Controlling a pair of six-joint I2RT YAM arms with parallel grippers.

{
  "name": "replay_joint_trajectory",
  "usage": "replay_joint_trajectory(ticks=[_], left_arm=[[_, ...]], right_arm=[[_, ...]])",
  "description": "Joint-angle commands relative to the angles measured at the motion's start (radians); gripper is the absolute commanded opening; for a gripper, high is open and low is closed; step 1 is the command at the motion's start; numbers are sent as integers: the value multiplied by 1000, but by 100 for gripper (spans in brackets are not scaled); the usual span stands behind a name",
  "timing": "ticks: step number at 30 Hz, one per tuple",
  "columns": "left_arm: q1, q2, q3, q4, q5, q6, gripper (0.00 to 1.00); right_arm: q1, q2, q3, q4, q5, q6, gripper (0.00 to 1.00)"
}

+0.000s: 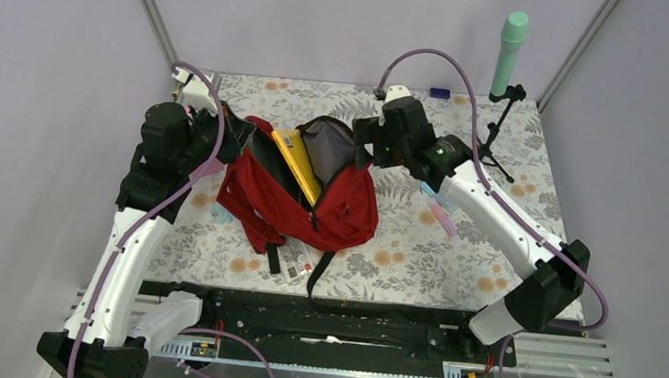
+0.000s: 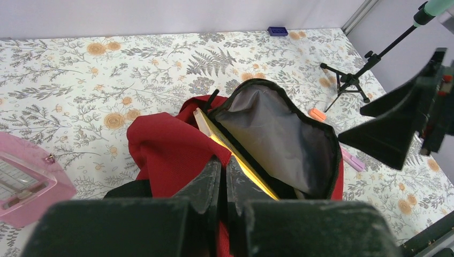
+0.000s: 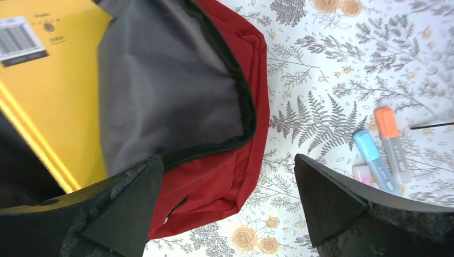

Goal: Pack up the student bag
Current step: Place the book in the student bag, then adjust the student bag at the center of the board.

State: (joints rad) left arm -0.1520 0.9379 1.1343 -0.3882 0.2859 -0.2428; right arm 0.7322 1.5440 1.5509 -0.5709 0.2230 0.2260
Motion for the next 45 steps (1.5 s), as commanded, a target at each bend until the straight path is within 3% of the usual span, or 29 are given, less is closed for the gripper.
replay_joint_trajectory(ticks=[1, 11, 19, 22, 26, 28, 35, 39, 45], left_arm=[[0, -28, 19, 158, -13, 23, 0], [0, -15, 7, 148, -29, 42, 0], [1, 4, 15, 144, -12, 33, 0], [1, 3, 18, 143, -11, 31, 0], [2, 6, 34, 132, -47, 34, 0], [1, 2, 44, 121, -97, 33, 0], [1, -72, 41, 78, -274, 67, 0], [2, -108, 34, 61, -346, 80, 0], [2, -119, -2, 88, -307, 70, 0]], right_arm=[[-99, 23, -10, 147, -213, 58, 98], [-229, 195, -12, 386, -556, 215, 98], [-229, 372, 156, 333, -715, 131, 96], [-229, 415, 205, 347, -817, 147, 84], [-230, 390, 239, 385, -851, 183, 21], [-229, 345, 270, 372, -801, 174, 0], [-229, 174, 505, 252, -532, 92, 0], [-229, 106, 549, 279, -499, 93, 0], [-229, 68, 511, 285, -492, 97, 0]])
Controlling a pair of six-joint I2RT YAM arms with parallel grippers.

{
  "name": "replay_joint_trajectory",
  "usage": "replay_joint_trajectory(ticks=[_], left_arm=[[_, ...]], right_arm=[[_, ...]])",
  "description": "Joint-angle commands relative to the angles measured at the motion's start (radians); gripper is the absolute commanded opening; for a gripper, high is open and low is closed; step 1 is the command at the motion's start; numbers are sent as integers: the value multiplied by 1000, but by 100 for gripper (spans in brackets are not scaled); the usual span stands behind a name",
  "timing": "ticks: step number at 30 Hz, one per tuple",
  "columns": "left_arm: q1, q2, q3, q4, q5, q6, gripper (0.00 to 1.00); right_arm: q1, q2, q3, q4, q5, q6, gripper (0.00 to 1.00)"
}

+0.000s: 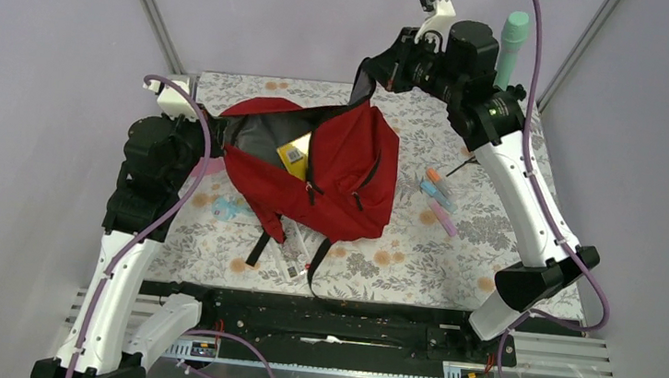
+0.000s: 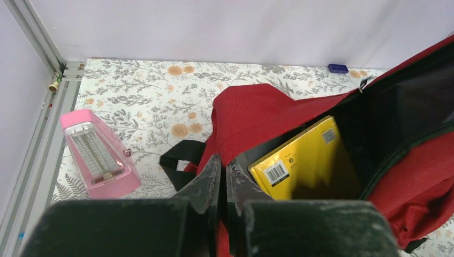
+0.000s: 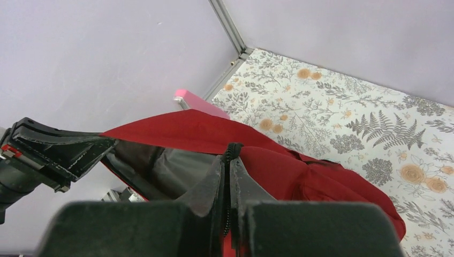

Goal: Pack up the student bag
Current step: Adjust the student bag at the center of the board.

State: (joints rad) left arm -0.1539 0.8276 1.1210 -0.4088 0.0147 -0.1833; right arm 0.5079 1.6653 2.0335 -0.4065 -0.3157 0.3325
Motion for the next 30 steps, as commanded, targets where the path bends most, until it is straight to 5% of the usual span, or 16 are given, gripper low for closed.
replay_joint_trajectory(ticks=[1, 17, 27, 30], left_arm=[[3, -3, 12, 104, -31, 8, 0], [2, 143, -15, 106, 190, -182, 0], [1, 142, -155, 65, 140, -295, 0], [2, 104, -218, 52, 87, -330, 1]], right_arm=[[-4, -61, 11, 122, 52, -10, 0], [26, -98, -188, 196, 95, 15, 0], [207, 6, -184, 178, 231, -87, 0], [246, 40, -176, 178, 220, -80, 11]])
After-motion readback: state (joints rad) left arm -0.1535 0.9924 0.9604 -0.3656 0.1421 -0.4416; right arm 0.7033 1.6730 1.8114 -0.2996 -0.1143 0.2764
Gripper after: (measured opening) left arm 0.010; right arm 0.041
